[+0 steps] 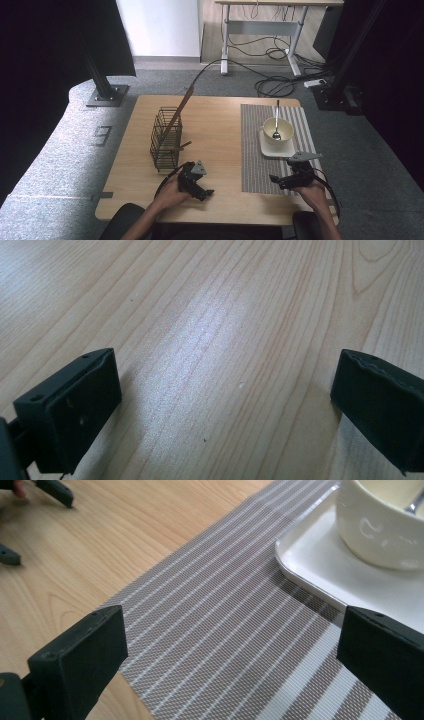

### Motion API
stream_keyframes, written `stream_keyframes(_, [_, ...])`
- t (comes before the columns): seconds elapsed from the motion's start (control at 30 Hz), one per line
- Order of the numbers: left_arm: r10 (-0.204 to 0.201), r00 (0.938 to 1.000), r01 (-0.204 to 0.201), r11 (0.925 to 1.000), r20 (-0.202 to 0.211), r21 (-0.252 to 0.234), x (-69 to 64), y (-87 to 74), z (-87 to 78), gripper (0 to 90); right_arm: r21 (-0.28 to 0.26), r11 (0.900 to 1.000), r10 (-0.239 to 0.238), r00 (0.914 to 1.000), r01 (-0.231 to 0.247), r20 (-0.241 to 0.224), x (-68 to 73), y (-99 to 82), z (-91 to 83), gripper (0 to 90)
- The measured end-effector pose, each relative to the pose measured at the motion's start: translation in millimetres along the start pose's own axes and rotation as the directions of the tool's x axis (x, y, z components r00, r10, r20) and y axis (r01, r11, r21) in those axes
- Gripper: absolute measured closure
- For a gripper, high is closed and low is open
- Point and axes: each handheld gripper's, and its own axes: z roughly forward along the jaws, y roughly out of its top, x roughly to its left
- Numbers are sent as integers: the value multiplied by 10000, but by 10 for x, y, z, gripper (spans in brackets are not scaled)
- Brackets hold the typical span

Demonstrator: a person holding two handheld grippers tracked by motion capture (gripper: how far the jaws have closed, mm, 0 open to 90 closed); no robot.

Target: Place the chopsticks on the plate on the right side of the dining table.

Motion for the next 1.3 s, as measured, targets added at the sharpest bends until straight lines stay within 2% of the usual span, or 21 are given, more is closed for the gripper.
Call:
stream_keyframes(0.23, [-12,10000,12,10000,1,-8,-1,0,1,0,33,9997,-255,9992,256,-313,139,202,3,0])
stream_keyframes(0.43, [-31,10000,31,10000,-1,-23,-2,0,1,0,-182,9995,-284,9978,274,-596,203,367,49,0])
stream_keyframes(0.53, [-21,10000,21,10000,-2,-22,-1,0,1,0,-203,9988,-446,9975,436,-551,231,436,73,0])
stream_keyframes(0.6, [-27,10000,27,10000,0,-22,-1,0,1,0,-304,9991,-323,9971,303,-687,243,483,89,0])
stream_keyframes(0.67, [-23,10000,23,10000,4,-15,-1,1,1,0,-264,9991,-333,9975,317,-630,255,511,95,0])
stream_keyframes(0.7, [-33,10000,33,10000,10,-15,-2,1,1,0,-266,9985,-493,9971,478,-581,290,578,109,0])
stream_keyframes(0.93, [-35,10000,35,10000,6,-19,-2,0,1,0,-351,9977,-605,9936,574,-953,419,808,171,0])
stream_keyframes(1.17, [-28,10000,28,10000,8,-11,-1,1,0,0,-163,9980,-630,9872,613,-1468,552,1004,290,0])
stream_keyframes(1.3, [-24,10000,24,10000,3,-3,-1,1,0,0,-39,9971,-752,9855,755,-1519,623,1119,362,0])
